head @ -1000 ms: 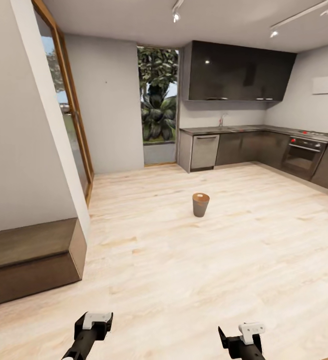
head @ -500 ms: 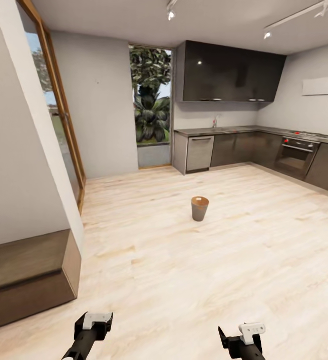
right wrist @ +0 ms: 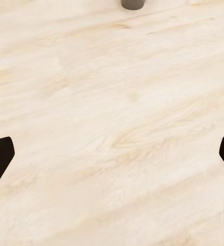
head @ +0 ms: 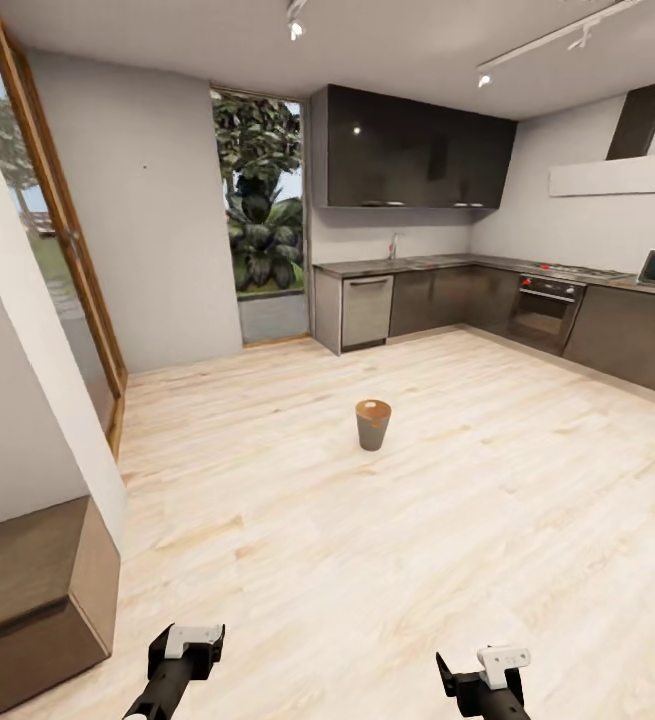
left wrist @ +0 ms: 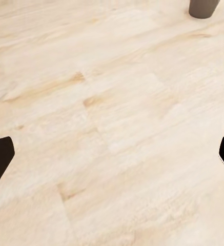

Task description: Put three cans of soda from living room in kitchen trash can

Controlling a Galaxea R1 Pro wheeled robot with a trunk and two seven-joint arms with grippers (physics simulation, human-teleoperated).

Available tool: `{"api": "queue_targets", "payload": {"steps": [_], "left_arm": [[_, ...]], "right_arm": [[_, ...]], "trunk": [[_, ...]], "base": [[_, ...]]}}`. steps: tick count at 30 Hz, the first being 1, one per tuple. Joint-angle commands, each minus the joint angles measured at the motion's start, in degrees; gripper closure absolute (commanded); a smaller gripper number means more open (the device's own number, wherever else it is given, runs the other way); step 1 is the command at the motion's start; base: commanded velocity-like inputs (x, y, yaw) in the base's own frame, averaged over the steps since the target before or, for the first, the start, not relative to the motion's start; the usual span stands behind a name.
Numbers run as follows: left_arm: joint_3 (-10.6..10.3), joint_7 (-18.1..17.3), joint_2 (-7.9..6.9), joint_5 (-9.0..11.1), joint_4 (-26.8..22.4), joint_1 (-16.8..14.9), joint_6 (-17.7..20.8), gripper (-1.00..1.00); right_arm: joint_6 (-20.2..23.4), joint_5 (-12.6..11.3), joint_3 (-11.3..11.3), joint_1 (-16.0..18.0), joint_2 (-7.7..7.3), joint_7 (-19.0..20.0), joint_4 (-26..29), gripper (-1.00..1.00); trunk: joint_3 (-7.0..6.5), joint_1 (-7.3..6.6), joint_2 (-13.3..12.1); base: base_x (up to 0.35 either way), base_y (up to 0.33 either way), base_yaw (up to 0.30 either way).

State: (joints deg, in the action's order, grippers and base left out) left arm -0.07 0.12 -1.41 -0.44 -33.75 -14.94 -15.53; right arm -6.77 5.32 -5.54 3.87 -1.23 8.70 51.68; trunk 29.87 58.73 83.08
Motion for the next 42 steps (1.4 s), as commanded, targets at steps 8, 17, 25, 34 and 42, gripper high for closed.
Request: {"api": "queue_targets", "payload": {"steps": [8, 17, 25, 34, 42], "left_arm": [[0.0, 0.0, 0.00, 0.0, 0.0, 0.0, 0.0, -1.00], [0.0, 0.0, 0.00, 0.0, 0.0, 0.0, 0.1, -1.00], [0.0, 0.0, 0.00, -0.1, 0.0, 0.0, 0.1, -1.00], [0.0, 0.0, 0.00, -0.1, 0.1, 0.0, 0.0, -1.00], [0.0, 0.1, 0.00, -0.2, 0.1, 0.0, 0.0, -1.00]], "right_arm": [[0.0, 0.0, 0.0, 0.0, 0.00, 0.0, 0.0, -1.00], [0.0, 0.2, 0.0, 0.0, 0.00, 0.0, 0.0, -1.00], [0.0, 0.2, 0.0, 0.0, 0.02, 0.0, 0.0, -1.00], [0.0, 0.3, 0.1, 0.0, 0.07, 0.0, 0.0, -1.00], [-1.1, 0.4, 0.5, 0.0, 0.08, 0.0, -0.4, -1.00]], "trunk": [[-0.38, 0.00, 0.0], [-0.52, 0.00, 0.0], [-0.53, 0.00, 0.0], [-0.53, 0.00, 0.0], [-0.54, 0.00, 0.0]], "base": [[0.232, 0.007, -0.214], [0.279, 0.108, -0.071], [0.286, 0.168, -0.005], [0.298, 0.143, 0.000], [0.320, 0.027, 0.000]]}}
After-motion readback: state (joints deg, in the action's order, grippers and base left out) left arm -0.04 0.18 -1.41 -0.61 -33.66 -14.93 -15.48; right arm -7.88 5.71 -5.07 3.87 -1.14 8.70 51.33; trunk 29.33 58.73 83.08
